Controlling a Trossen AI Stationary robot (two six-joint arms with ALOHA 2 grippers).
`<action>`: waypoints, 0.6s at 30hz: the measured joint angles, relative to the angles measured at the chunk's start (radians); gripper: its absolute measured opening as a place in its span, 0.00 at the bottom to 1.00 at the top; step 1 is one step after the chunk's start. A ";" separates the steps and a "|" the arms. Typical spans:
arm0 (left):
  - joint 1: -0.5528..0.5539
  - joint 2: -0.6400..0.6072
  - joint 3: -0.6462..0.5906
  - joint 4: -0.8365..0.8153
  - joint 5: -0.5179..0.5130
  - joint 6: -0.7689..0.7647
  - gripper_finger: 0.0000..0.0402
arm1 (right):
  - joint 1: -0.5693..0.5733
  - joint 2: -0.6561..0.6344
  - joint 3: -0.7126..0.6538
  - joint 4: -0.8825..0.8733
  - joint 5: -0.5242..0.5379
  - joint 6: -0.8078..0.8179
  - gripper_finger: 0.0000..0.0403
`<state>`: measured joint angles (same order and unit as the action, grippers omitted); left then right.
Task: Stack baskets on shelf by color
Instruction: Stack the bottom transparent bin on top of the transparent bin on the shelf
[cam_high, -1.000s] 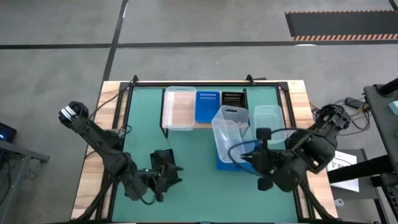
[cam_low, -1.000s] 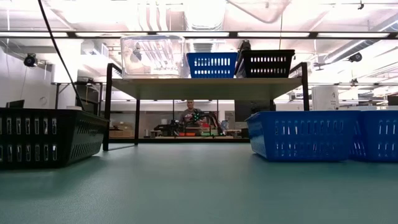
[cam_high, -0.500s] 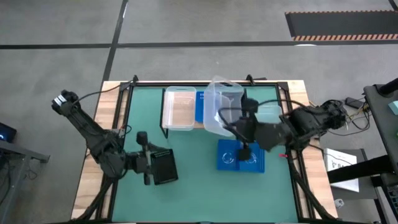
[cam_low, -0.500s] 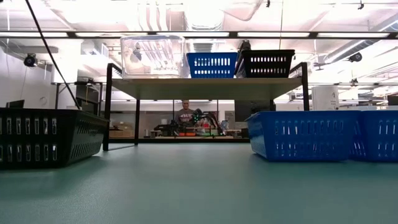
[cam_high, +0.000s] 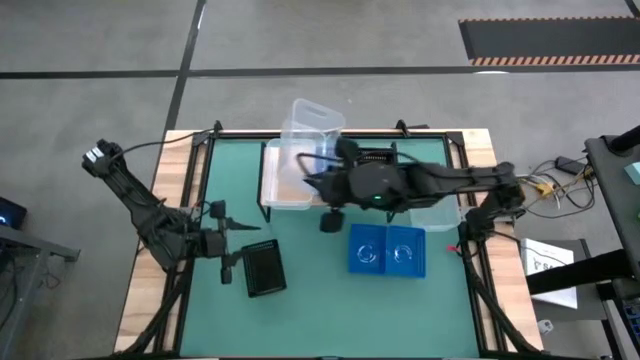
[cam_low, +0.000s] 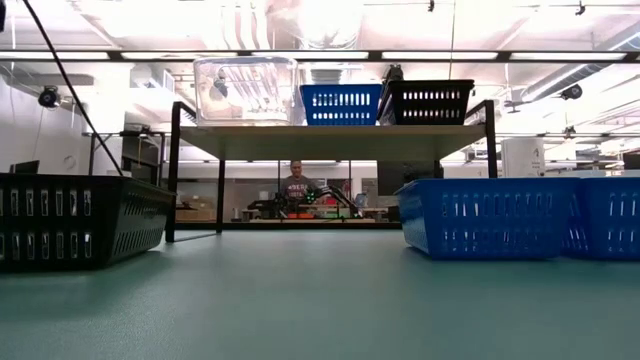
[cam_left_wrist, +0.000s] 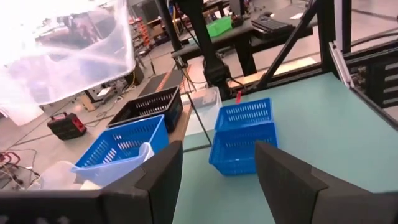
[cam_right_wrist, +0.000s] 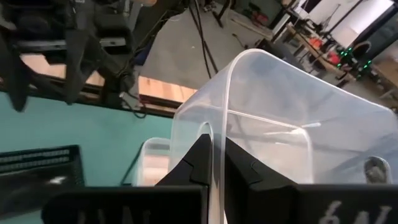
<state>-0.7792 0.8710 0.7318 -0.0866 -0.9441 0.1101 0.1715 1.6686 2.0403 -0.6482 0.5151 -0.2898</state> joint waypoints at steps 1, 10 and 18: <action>0.000 -0.011 -0.007 0.000 -0.001 0.000 0.46 | -0.008 0.016 0.000 0.015 0.000 -0.017 0.02; -0.001 -0.064 -0.030 0.000 -0.005 -0.020 0.46 | -0.067 0.131 0.000 0.085 -0.005 -0.123 0.02; 0.000 -0.054 -0.029 0.001 -0.005 -0.019 0.46 | -0.074 0.177 0.000 0.099 -0.053 -0.149 0.02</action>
<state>-0.7795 0.8168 0.7025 -0.0852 -0.9489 0.0910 0.0975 1.8455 2.0403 -0.5495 0.4622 -0.4391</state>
